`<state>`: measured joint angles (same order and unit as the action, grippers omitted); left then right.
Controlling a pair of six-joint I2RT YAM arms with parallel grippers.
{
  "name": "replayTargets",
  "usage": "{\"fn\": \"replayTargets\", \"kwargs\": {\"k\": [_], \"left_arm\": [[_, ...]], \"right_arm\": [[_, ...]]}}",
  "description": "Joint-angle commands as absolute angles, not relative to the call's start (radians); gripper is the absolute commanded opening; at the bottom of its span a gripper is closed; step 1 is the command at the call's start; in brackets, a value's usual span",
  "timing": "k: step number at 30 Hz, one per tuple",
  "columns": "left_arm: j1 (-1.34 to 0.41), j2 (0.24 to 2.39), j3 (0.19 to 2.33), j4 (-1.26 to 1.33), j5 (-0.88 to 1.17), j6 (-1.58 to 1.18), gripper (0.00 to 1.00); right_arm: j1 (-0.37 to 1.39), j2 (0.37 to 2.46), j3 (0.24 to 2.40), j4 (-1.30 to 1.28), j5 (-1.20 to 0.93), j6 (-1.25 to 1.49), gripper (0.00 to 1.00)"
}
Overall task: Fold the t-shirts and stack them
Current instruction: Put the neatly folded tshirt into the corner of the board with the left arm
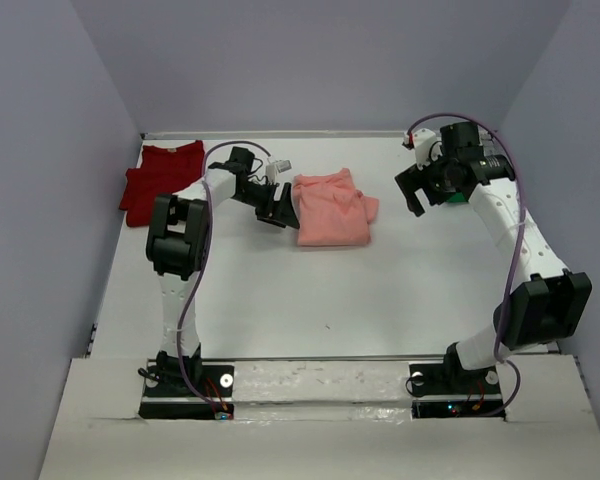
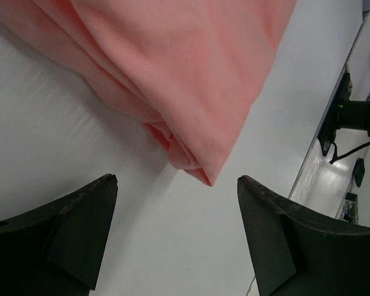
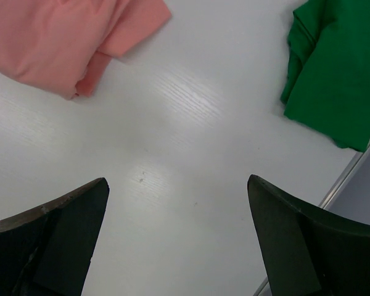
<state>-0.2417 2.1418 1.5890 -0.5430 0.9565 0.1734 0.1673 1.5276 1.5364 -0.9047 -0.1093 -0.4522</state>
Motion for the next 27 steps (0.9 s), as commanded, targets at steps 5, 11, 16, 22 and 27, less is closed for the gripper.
{"fn": "replayTargets", "kwargs": {"k": [5, 11, 16, 22, 27], "left_arm": [[-0.236, 2.171, 1.658, -0.480, 1.103, 0.109, 0.87], [-0.229, 2.207, 1.675, -0.442, 1.121, 0.066, 0.86], [-0.224, 2.217, 1.655, -0.329, 1.109, 0.006, 0.86], [-0.222, 2.226, 1.600, -0.181, 1.071, -0.130, 0.86], [-0.222, 2.249, 1.578, -0.052, 1.052, -0.221, 0.86]], "right_arm": [[0.140, 1.440, 1.491, -0.856, -0.179, -0.468, 1.00], [0.140, 1.476, 1.489, -0.857, -0.213, -0.462, 0.99], [0.140, 1.471, 1.489, -0.867, -0.224, -0.462, 0.99], [0.140, 1.477, 1.493, -0.873, -0.230, -0.465, 0.99], [0.140, 1.491, 1.502, -0.880, -0.236, -0.462, 0.99]]}}
